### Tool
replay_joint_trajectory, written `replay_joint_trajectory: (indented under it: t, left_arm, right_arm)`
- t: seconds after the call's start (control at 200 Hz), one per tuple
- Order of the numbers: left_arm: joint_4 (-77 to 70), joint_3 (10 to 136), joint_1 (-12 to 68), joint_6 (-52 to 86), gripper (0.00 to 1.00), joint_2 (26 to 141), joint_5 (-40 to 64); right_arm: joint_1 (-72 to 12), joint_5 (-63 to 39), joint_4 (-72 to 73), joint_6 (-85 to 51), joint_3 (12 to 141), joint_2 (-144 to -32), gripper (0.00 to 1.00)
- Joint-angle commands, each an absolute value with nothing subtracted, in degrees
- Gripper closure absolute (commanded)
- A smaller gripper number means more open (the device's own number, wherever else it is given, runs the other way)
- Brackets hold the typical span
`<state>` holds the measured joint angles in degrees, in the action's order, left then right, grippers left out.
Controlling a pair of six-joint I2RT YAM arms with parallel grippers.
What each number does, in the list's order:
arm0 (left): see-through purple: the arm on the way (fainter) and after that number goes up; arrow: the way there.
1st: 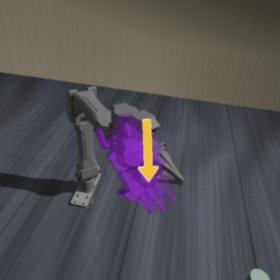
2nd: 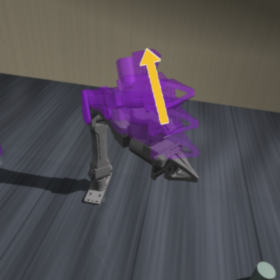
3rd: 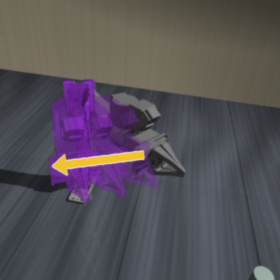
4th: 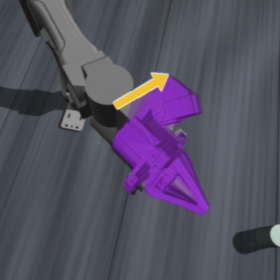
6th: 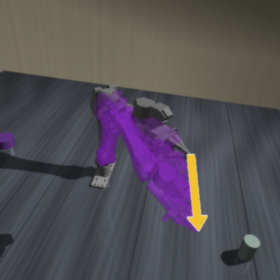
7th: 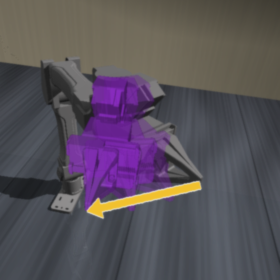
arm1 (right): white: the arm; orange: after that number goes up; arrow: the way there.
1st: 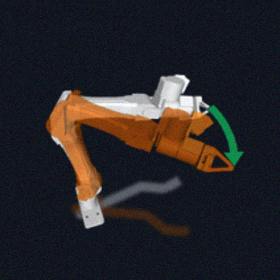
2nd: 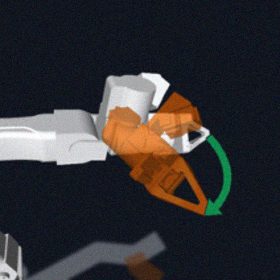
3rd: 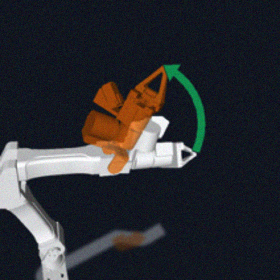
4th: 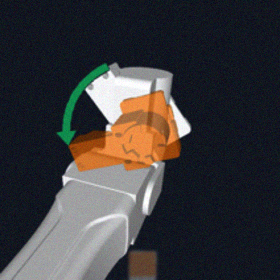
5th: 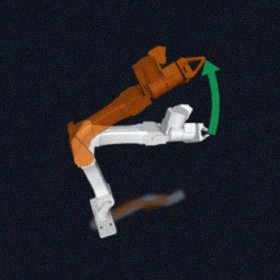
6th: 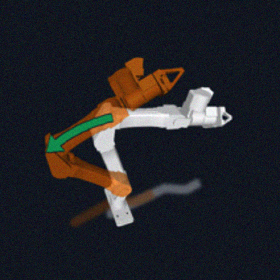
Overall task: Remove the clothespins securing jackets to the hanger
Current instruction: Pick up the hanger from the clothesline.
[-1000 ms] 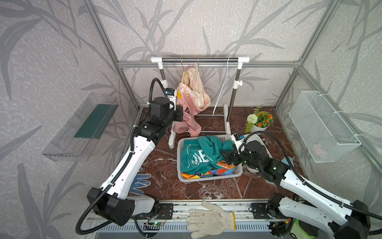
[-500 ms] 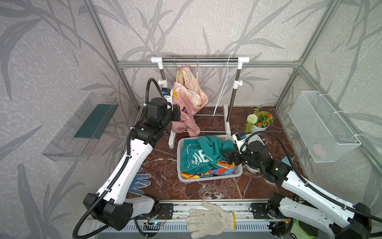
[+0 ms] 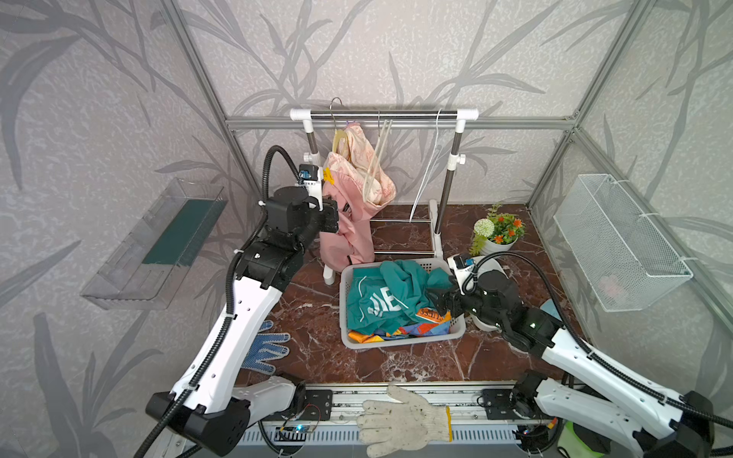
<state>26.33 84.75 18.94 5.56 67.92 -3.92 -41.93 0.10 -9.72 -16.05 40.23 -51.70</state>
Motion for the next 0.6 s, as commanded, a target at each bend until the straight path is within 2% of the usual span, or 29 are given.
replay_joint_trajectory:
  t: [0.0, 0.25, 0.595]
  left_arm:
    - [19.9, 88.3, 18.6, 3.8, 1.0, 63.8, -4.0]
    - [23.3, 87.9, 18.6, 2.9, 1.0, 59.9, -4.9]
    - [31.6, 88.6, 18.6, 3.9, 1.0, 51.6, -5.1]
  right_arm:
    - [-41.7, 0.2, -10.2, -16.4, 40.0, -50.9, 0.11]
    - [-41.7, 0.0, -10.0, -16.0, 40.8, -51.8, 0.11]
    - [-41.7, 0.5, -9.9, -12.4, 44.8, -55.5, 0.04]
